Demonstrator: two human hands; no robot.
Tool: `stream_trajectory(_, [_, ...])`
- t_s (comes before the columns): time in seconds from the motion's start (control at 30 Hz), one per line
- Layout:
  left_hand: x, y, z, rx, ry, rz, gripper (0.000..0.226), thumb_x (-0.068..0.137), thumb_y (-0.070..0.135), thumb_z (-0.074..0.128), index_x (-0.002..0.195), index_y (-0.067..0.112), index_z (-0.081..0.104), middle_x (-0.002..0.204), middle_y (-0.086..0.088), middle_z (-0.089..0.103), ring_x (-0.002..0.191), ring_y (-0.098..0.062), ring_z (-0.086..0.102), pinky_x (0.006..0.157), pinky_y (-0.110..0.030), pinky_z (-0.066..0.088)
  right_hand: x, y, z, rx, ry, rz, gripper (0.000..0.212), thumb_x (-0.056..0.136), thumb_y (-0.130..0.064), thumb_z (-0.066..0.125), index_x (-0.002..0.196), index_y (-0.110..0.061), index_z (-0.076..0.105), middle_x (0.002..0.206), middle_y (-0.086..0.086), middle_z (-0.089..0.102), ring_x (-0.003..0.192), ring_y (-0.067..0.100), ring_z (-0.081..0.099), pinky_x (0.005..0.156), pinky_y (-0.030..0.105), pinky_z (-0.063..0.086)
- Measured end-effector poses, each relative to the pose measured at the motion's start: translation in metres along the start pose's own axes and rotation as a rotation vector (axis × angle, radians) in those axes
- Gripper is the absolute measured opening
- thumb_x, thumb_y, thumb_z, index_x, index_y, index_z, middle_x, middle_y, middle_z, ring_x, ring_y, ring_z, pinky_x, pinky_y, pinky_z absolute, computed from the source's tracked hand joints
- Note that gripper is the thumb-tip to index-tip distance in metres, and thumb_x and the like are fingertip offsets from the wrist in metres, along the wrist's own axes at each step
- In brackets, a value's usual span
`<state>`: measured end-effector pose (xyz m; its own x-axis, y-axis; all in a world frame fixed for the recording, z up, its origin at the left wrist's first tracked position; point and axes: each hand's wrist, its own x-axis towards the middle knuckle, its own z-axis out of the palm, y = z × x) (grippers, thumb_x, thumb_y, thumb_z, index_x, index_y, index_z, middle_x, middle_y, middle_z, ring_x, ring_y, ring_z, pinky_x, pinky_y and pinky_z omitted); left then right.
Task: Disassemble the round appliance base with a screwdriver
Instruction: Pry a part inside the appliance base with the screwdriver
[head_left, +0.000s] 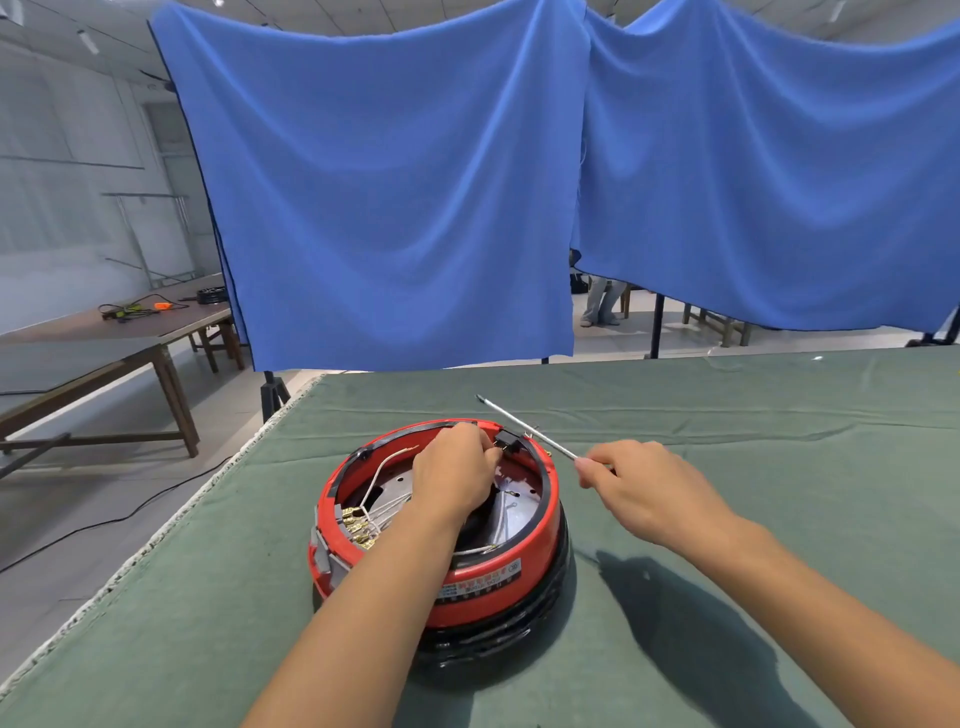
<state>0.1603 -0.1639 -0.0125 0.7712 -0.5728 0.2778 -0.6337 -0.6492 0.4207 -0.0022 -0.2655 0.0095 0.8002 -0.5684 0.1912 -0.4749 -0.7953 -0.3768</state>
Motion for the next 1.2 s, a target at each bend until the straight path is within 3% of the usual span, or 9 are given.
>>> stream_trajectory(0.2, [0.0,0.005,0.001,-0.029,0.003,-0.041,0.025,0.089,0.019,0.05,0.07,0.01,0.064,0.082,-0.009,0.068,0.084,-0.032,0.061,0.067,-0.033,0.044,-0.025,-0.001,-0.013,-0.194,-0.009,0.046,0.043,0.097,-0.041,0.04,0.064,-0.015,0.047,0.065,-0.002,0.05,0.065,0.026,0.05,0.059,0.034,0.036])
stream_trajectory(0.47, [-0.002,0.001,-0.001,-0.099,-0.035,-0.043,0.024,0.084,0.013,0.049,0.071,0.01,0.069,0.073,-0.007,0.066,0.076,-0.03,0.06,0.062,-0.033,0.044,-0.043,-0.012,-0.021,-0.316,0.022,0.042,0.043,0.097,-0.04,0.039,0.061,-0.016,0.036,0.062,-0.002,0.042,0.064,0.028,0.044,0.057,0.033,0.031])
stream_trajectory(0.63, [-0.002,0.0,-0.001,-0.068,-0.026,-0.012,0.024,0.085,0.013,0.048,0.075,0.011,0.07,0.081,-0.007,0.069,0.082,-0.03,0.061,0.064,-0.032,0.044,-0.047,-0.027,-0.024,-0.384,0.011,0.021,0.037,0.097,-0.03,0.042,0.063,-0.019,0.033,0.063,-0.002,0.038,0.065,0.027,0.044,0.052,0.031,0.027])
stream_trajectory(0.73, [-0.002,0.0,-0.001,-0.041,-0.025,0.009,0.024,0.087,0.014,0.048,0.078,0.011,0.07,0.084,-0.007,0.069,0.083,-0.03,0.061,0.067,-0.033,0.047,-0.052,-0.038,-0.023,-0.436,0.009,0.006,0.036,0.096,-0.024,0.045,0.065,-0.02,0.029,0.062,-0.003,0.033,0.069,0.027,0.043,0.057,0.03,0.029])
stream_trajectory(0.87, [-0.002,-0.001,0.0,-0.014,-0.023,0.029,0.023,0.087,0.014,0.048,0.079,0.01,0.069,0.087,-0.008,0.069,0.083,-0.031,0.061,0.069,-0.035,0.049,-0.059,-0.054,-0.024,-0.45,-0.003,0.004,0.027,0.094,-0.016,0.047,0.071,-0.018,0.034,0.069,-0.001,0.04,0.075,0.028,0.048,0.062,0.03,0.032])
stream_trajectory(0.97, [-0.001,-0.001,0.0,-0.001,-0.019,0.036,0.023,0.088,0.013,0.048,0.077,0.009,0.068,0.085,-0.009,0.069,0.081,-0.032,0.061,0.065,-0.033,0.047,-0.061,-0.064,-0.024,-0.449,-0.028,0.024,0.029,0.089,-0.008,0.048,0.067,-0.017,0.032,0.065,-0.001,0.034,0.073,0.027,0.044,0.063,0.03,0.034])
stream_trajectory(1.07, [0.0,-0.001,0.0,0.004,-0.018,0.043,0.023,0.09,0.013,0.048,0.076,0.008,0.066,0.085,-0.011,0.068,0.081,-0.032,0.061,0.066,-0.034,0.047,-0.062,-0.071,-0.022,-0.459,-0.041,0.032,0.017,0.088,-0.007,0.05,0.078,-0.017,0.04,0.066,-0.001,0.037,0.073,0.025,0.045,0.064,0.03,0.035])
stream_trajectory(1.2, [0.001,0.0,0.002,0.018,-0.016,0.05,0.023,0.091,0.014,0.048,0.076,0.008,0.063,0.086,-0.012,0.068,0.081,-0.033,0.061,0.064,-0.034,0.045,-0.065,-0.08,-0.022,-0.439,-0.07,0.073,0.013,0.087,-0.007,0.053,0.094,-0.018,0.052,0.093,0.003,0.058,0.088,0.028,0.059,0.067,0.029,0.037])
